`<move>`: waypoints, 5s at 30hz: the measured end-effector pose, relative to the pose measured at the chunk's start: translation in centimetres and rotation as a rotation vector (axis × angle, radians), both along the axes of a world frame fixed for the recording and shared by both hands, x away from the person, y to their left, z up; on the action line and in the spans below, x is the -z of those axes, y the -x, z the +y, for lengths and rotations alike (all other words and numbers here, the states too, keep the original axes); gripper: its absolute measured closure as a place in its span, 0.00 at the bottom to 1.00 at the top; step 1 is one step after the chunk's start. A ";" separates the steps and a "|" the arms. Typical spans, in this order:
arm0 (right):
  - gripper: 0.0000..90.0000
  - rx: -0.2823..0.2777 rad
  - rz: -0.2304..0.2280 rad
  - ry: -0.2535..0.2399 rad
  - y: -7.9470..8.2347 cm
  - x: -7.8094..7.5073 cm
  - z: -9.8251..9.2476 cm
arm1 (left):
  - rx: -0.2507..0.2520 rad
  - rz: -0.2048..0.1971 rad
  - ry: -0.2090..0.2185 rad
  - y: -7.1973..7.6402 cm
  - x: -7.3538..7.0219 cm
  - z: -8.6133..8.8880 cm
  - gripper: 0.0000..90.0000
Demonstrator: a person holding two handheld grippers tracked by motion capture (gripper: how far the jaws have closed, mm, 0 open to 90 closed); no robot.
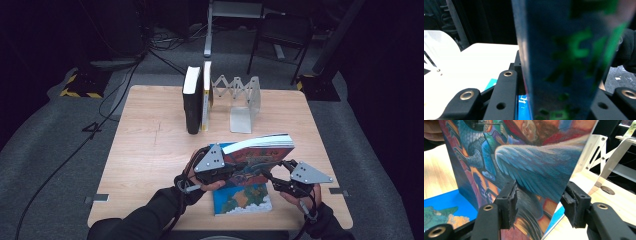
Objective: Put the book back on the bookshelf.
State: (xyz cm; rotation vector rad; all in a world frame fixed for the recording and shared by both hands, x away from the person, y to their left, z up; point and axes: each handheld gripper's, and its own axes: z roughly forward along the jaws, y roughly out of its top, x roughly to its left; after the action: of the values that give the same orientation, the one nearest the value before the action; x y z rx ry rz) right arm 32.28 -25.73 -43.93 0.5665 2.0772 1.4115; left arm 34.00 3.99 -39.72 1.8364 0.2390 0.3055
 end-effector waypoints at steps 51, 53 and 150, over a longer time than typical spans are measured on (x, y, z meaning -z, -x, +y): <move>0.43 0.153 0.101 0.016 -1.5 0.9 -3.7 | -0.437 -0.069 -0.027 -8.9 -3.2 1.5 0.82; 0.43 0.151 0.103 0.018 -1.6 0.9 -3.6 | -0.454 -0.070 -0.028 -9.2 -3.1 1.4 0.82; 0.42 0.092 0.152 0.100 -1.7 2.3 -2.5 | -0.703 0.292 -0.112 -12.4 9.5 1.6 0.79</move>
State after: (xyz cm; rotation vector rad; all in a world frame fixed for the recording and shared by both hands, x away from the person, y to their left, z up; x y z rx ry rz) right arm 33.94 -28.26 -46.25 0.7384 2.1968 1.2387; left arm 46.35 5.63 -49.19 1.8515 1.0979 0.5388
